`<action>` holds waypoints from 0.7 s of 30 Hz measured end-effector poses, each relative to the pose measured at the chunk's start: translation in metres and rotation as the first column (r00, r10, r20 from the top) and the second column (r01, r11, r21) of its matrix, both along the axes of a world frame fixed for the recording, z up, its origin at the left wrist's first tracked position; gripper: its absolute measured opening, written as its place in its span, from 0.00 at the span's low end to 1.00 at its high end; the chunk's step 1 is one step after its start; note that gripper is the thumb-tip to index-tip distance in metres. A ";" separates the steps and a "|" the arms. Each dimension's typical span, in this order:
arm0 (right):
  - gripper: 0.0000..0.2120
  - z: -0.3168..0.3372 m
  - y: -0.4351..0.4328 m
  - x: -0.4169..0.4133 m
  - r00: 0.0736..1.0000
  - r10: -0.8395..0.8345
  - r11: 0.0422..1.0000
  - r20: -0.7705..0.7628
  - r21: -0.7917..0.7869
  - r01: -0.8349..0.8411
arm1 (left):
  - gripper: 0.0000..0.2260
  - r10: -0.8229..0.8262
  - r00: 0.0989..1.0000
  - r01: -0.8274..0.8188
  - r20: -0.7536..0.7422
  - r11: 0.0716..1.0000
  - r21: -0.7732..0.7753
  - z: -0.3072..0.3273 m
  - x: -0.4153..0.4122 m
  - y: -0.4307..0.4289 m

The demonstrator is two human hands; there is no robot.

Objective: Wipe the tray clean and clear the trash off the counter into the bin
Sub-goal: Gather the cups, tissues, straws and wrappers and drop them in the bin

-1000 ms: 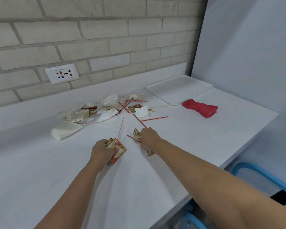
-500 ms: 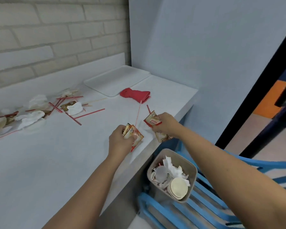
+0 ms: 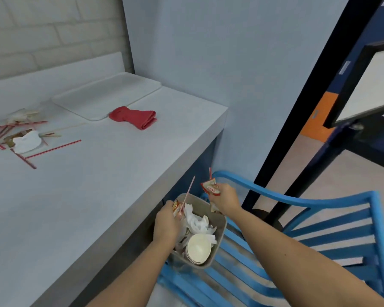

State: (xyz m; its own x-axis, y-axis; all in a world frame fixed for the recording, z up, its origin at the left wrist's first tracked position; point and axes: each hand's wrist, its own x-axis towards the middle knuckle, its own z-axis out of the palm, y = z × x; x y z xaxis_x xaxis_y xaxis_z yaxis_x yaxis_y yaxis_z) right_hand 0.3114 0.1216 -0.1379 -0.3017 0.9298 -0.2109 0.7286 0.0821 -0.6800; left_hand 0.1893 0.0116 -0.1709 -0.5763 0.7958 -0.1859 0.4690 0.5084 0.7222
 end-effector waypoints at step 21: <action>0.15 -0.035 0.021 -0.025 0.821 0.447 0.895 0.356 -0.189 -0.405 | 0.11 -0.034 0.996 0.046 -0.085 0.989 0.143 0.007 -0.007 0.012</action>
State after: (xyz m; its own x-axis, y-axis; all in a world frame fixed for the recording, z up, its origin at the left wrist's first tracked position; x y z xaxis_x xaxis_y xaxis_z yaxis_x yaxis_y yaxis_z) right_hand 0.2865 0.1424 -0.1726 -0.5391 0.6946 -0.4763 0.8388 0.3915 -0.3783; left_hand 0.1820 0.0239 -0.1641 -0.5524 0.8333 -0.0206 0.5476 0.3814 0.7448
